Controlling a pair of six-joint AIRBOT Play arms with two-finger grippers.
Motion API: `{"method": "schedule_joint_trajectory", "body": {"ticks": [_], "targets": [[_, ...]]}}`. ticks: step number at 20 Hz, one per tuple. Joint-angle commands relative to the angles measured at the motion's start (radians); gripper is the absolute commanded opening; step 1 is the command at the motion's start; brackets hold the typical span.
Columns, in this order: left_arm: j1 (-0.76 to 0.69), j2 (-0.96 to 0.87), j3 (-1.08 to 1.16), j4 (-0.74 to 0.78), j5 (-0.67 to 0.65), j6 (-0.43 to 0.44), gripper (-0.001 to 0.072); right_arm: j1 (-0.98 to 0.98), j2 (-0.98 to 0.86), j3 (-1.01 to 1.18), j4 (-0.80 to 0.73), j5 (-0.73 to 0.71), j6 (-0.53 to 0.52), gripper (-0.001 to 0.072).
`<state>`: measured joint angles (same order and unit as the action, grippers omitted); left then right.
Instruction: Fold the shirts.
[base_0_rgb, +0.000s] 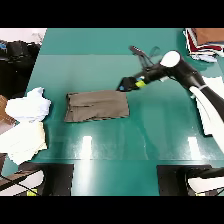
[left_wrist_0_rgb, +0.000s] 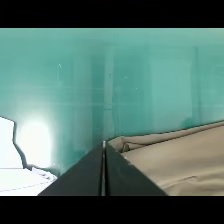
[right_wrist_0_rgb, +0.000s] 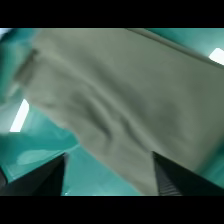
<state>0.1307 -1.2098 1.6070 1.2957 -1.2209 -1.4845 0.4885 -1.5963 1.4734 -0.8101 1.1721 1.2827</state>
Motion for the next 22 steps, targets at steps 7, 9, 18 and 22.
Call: {"method": "schedule_joint_trajectory", "body": {"ticks": [7, 9, 18, 22], "targets": [[0.0, -0.002, 0.0, -0.087, 0.005, 0.0, 0.0027, -0.093, -0.093, -0.275, 0.21, -0.117, 0.007, 0.0653], [0.0, -0.002, 0.0, -0.093, 0.001, 0.0, 0.0026, -0.038, -0.175, -0.201, 0.231, -0.111, 0.007, 0.0617], [0.0, -0.002, 0.0, -0.131, -0.058, 0.0, 0.0026, 0.055, -0.316, 0.111, 0.256, -0.126, -0.011, 0.0017], [-0.091, -0.002, 0.0, -0.136, -0.047, 0.0, 0.0026, -0.069, -0.199, 0.168, 0.13, -0.18, 0.016, 0.0017]]}}
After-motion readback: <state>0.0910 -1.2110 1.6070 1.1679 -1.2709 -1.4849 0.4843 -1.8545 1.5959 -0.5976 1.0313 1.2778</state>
